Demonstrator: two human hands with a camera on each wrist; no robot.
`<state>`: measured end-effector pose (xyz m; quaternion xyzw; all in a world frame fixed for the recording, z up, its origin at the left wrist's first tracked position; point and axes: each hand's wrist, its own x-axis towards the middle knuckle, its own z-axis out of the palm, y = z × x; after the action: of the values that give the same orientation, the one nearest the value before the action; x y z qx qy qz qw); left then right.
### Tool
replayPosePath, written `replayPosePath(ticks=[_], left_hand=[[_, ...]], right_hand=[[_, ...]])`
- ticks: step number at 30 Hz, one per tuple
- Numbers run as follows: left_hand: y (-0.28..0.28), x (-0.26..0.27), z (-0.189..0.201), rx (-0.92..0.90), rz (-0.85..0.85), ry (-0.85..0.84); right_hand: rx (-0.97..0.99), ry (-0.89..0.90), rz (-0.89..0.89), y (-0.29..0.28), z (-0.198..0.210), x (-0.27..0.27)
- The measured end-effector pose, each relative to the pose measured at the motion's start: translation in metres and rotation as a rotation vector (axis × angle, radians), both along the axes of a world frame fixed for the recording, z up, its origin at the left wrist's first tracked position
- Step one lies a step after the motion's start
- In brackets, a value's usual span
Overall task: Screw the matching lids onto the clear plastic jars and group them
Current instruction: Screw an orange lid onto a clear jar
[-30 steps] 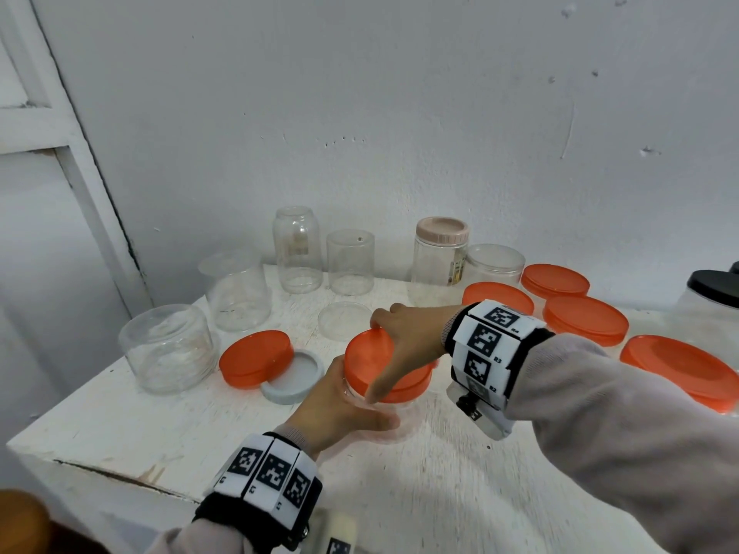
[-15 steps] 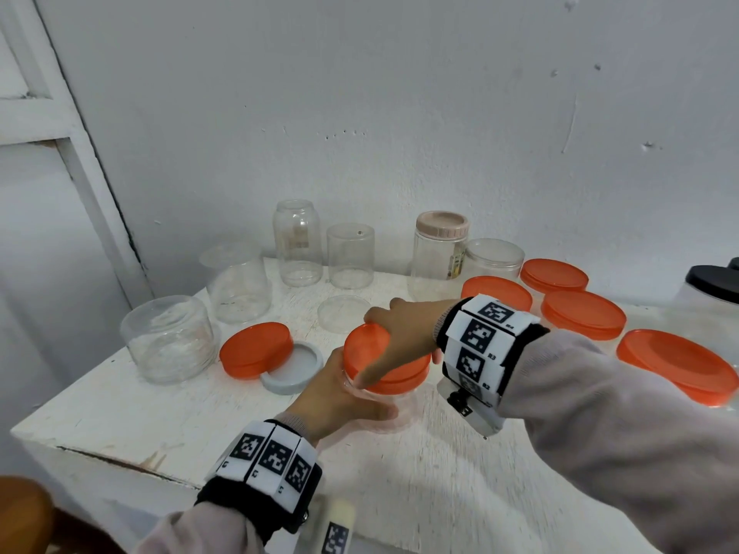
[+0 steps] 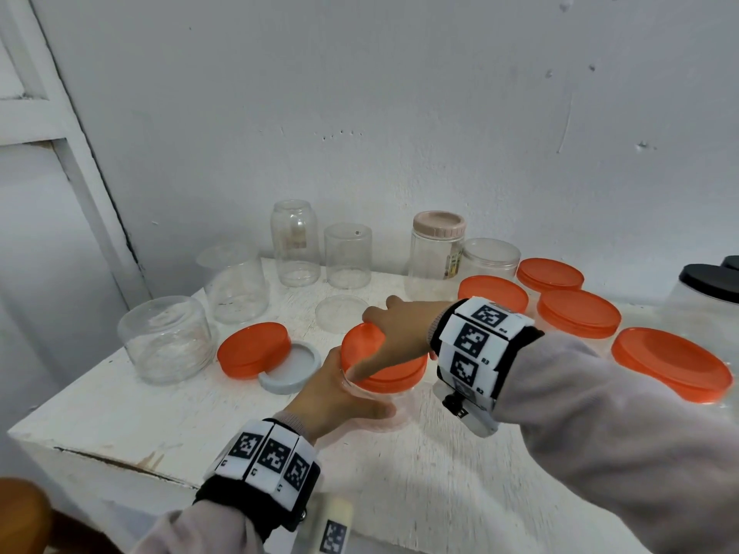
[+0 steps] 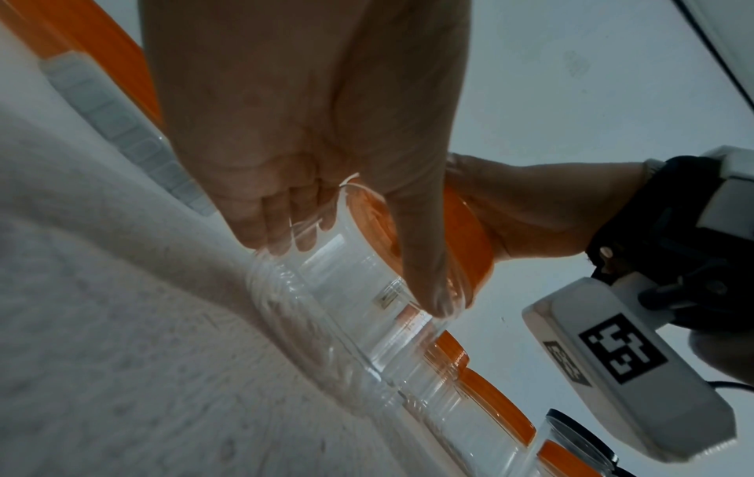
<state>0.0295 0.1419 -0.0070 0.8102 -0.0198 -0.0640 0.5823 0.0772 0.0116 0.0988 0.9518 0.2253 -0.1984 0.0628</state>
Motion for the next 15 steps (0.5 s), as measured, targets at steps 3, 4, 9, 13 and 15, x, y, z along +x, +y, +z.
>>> replayPosePath(ticks=[3,4,9,13,15], left_hand=[[-0.0010,-0.0009,0.0010,0.001,0.011,0.012],[-0.0012,-0.0011,0.0014,0.004,0.012,0.014],[-0.0015,-0.0002,0.0015,0.040,0.014,0.008],[-0.0009,0.0001,0.0001,0.030,0.004,-0.002],[0.0006,0.0008,-0.0013,0.018,-0.007,-0.009]], right_hand=[[-0.039,0.020,0.007,-0.0002,0.0023,0.0012],[-0.037,0.043,0.029,-0.0004,0.0039,0.0017],[-0.013,0.103,0.087,-0.0014,0.0092,0.0041],[-0.001,0.037,0.010,-0.0012,0.0069,0.0018],[-0.015,0.025,-0.026,-0.0022,0.0074,0.0021]])
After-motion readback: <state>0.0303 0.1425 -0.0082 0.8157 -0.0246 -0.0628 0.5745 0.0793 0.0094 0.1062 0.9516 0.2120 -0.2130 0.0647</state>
